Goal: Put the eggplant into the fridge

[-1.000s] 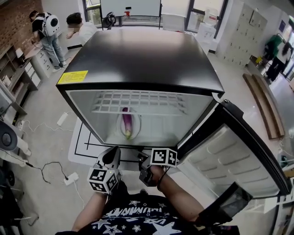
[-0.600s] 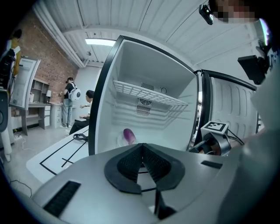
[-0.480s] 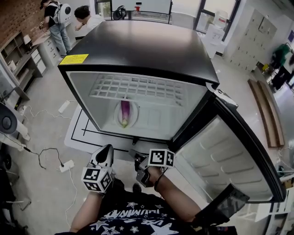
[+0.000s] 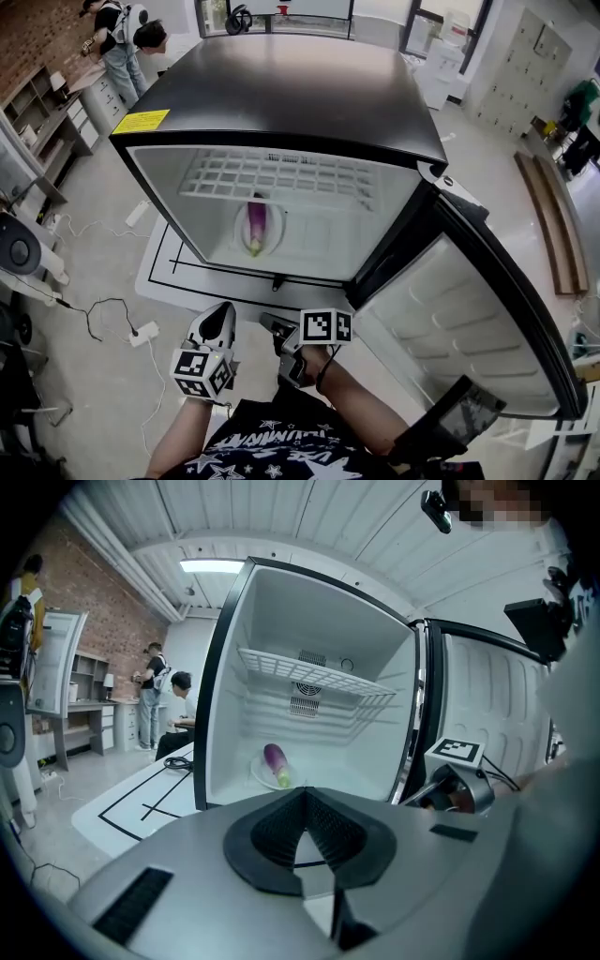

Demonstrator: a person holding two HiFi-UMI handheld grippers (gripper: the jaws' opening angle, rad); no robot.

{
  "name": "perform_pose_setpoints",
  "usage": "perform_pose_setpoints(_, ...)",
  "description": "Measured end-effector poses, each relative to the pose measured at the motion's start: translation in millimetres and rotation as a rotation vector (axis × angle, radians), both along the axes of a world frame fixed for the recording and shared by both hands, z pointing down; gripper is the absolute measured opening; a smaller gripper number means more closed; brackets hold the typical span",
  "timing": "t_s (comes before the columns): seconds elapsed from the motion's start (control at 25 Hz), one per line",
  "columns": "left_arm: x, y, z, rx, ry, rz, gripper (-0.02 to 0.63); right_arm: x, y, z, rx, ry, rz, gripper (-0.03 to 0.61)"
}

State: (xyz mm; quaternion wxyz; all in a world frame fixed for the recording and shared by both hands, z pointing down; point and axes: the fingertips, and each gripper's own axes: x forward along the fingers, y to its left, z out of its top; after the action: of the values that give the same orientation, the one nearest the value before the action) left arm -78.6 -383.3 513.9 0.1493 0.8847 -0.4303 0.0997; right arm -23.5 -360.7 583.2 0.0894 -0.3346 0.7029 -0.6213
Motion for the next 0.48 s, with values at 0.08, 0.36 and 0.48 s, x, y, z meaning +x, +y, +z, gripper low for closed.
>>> perform_pose_setpoints(0.08, -0.1, 6.8, 2.1, -0.004, -0.003, 0.006, 0.009, -2.6, 3.8, 1.7, -0.007, -0.007, -0.003, 0.006)
perform_pose_setpoints(0.36, -25.0, 44.3, 6.0, -0.031, -0.007, -0.033, 0.009, -20.7, 28.7, -0.9, -0.008, -0.011, -0.027, 0.006)
perform_pose_setpoints(0.48, -38.4, 61.5, 6.7, -0.039, -0.008, -0.057, 0.009, -30.8, 44.5, -1.5, -0.01, -0.013, -0.047, 0.006)
